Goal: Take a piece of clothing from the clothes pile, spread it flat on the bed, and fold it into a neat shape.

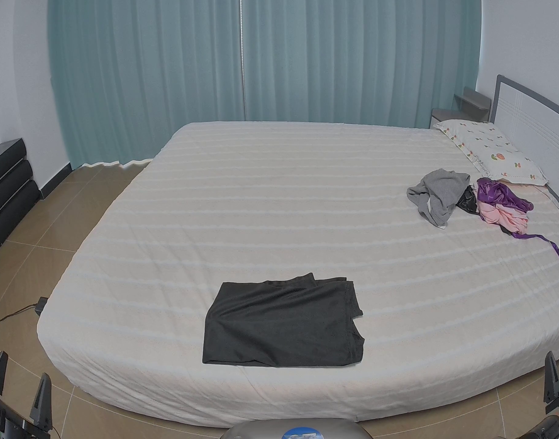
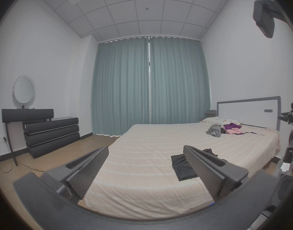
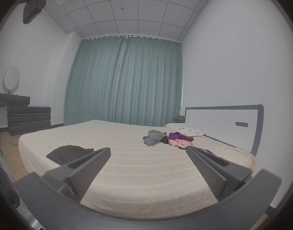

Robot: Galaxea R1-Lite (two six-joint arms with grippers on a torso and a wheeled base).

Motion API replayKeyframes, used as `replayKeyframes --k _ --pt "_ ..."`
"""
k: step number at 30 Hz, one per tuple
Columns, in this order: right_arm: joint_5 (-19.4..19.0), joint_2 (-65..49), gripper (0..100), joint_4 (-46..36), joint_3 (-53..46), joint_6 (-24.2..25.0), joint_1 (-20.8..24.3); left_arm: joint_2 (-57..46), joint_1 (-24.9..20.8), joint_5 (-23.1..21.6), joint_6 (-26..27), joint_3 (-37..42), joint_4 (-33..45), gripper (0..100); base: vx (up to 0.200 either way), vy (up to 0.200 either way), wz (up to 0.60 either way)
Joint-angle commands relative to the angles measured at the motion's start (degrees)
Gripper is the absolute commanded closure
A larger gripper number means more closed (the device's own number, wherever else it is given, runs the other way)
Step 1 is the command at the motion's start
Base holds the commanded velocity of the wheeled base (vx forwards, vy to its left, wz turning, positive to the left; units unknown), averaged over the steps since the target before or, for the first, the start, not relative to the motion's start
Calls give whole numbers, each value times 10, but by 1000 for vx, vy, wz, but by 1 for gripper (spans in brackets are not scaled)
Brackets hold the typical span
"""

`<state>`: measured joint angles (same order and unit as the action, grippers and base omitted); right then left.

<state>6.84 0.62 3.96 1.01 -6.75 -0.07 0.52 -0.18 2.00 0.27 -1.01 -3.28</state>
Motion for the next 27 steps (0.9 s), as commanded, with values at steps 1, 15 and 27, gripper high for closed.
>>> replayKeyframes --k 1,15,27 --pt "-4 -6 0 -1 -9 -5 0 -1 0 -7 4 10 2 0 0 0 0" --pt "-131 -5 0 3 -9 -24 0 -2 -1 35 -41 10 12 0 0 0 0" --pt "-80 -5 0 -40 -9 37 -1 -3 -1 -14 -34 10 24 0 0 0 0"
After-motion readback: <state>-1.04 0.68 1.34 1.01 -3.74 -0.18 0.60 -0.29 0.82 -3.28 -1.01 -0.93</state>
